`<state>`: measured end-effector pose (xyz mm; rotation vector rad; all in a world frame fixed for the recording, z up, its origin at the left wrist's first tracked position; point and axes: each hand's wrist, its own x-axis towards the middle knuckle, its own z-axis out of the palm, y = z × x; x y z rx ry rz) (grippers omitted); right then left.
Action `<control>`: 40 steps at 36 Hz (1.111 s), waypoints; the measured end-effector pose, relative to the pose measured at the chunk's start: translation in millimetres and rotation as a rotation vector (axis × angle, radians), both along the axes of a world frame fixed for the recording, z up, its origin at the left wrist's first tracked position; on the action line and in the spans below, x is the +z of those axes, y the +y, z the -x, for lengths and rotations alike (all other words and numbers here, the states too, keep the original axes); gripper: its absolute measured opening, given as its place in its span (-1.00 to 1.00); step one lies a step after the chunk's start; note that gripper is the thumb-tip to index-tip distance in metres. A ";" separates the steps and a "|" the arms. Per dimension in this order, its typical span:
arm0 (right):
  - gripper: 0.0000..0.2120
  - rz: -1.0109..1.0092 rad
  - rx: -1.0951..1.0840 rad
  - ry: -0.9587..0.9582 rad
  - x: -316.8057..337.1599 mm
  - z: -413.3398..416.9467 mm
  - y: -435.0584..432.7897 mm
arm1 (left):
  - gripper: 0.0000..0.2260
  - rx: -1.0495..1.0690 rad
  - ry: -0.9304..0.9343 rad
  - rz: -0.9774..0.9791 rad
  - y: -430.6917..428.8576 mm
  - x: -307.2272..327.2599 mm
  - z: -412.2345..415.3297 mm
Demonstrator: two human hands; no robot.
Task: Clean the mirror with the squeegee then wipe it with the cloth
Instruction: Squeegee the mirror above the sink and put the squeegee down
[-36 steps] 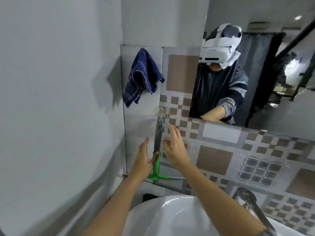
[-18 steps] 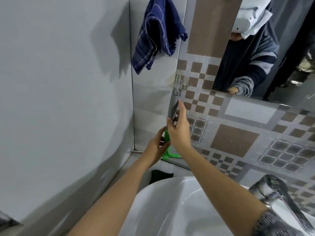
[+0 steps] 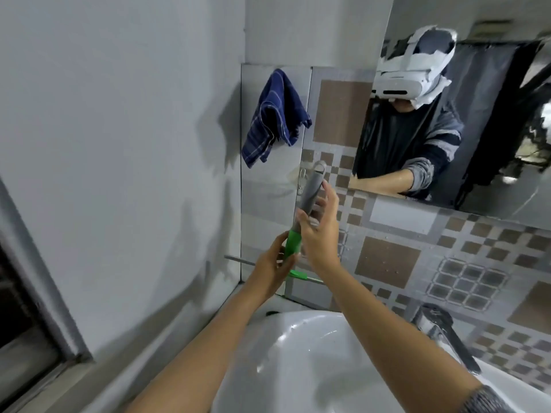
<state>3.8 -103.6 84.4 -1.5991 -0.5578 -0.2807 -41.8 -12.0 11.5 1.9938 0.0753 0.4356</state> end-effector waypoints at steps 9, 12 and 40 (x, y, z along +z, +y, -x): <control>-0.31 -0.114 -0.047 -0.206 71.5 21.1 -79.2 | -0.53 -0.095 -0.171 -0.067 -56.8 70.2 23.2; -0.26 -0.160 -0.053 -0.242 86.6 23.2 -115.9 | -0.59 -0.141 -0.227 -0.142 -72.9 86.9 27.9; -0.70 0.732 -0.349 -0.503 84.3 46.9 -319.5 | -0.61 -0.311 -0.391 -0.735 -170.5 165.6 6.0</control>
